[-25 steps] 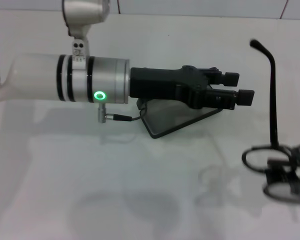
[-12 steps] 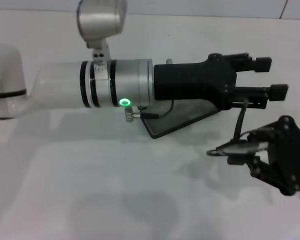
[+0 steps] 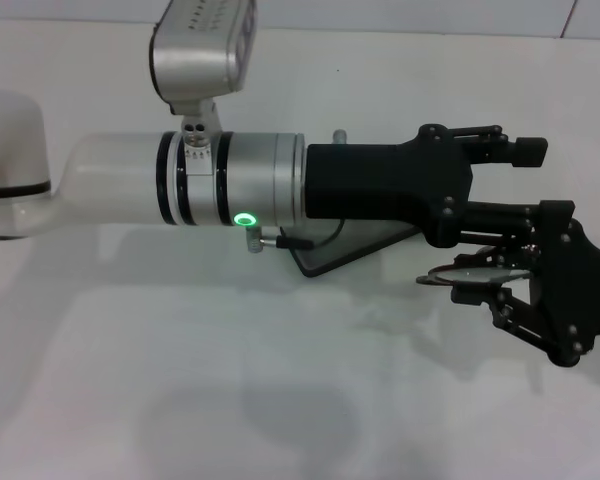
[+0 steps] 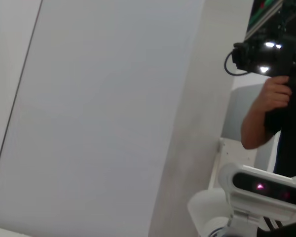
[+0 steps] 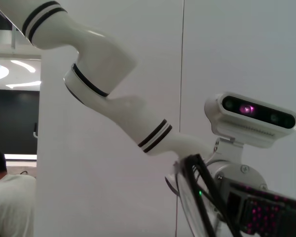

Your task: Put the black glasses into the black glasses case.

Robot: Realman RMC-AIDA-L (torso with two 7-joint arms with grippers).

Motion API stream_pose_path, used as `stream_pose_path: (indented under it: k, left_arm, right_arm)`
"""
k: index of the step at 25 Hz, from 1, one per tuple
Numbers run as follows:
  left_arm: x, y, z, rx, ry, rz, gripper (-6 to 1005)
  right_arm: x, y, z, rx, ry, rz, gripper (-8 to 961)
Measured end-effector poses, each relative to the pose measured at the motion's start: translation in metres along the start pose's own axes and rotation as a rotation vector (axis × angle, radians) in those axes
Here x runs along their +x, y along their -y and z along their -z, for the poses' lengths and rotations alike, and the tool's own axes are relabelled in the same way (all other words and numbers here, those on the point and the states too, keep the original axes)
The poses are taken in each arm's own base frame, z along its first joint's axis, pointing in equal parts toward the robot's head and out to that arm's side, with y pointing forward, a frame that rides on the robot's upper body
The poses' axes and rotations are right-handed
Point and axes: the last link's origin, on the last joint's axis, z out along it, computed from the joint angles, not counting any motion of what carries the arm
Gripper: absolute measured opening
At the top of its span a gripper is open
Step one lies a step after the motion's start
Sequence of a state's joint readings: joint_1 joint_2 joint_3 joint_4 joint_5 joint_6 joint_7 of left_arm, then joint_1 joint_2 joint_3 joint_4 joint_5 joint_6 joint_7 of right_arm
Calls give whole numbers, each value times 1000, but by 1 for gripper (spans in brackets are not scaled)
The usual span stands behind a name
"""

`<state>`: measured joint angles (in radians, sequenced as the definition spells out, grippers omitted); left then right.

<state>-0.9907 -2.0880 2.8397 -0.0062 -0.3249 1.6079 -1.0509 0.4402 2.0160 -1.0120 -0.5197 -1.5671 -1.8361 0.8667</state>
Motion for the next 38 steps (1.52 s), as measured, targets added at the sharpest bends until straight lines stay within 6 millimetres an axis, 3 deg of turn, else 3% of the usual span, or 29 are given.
stream_pose_path:
  k: [3, 10, 15, 22, 30, 38]
  left_arm:
    - [3, 9, 10, 76, -34, -5, 786]
    - [8, 29, 58, 311, -154, -14, 786]
    - [10, 32, 70, 358, -181, -16, 786]
    - [6, 34, 81, 401, -161, -17, 786]
    - [9, 38, 76, 403, -155, -18, 786]
    - [13, 42, 70, 403, -145, -24, 786]
  right_arm:
    - [0, 2, 3, 6, -19, 10, 119]
    - [-1, 16, 13, 81, -164, 150, 119]
    - [9, 33, 2, 147, -374, 269, 119]
    - [17, 48, -36, 200, -531, 429, 120]
    - [40, 54, -81, 281, -726, 605, 120]
    - [46, 55, -97, 301, -779, 688, 120]
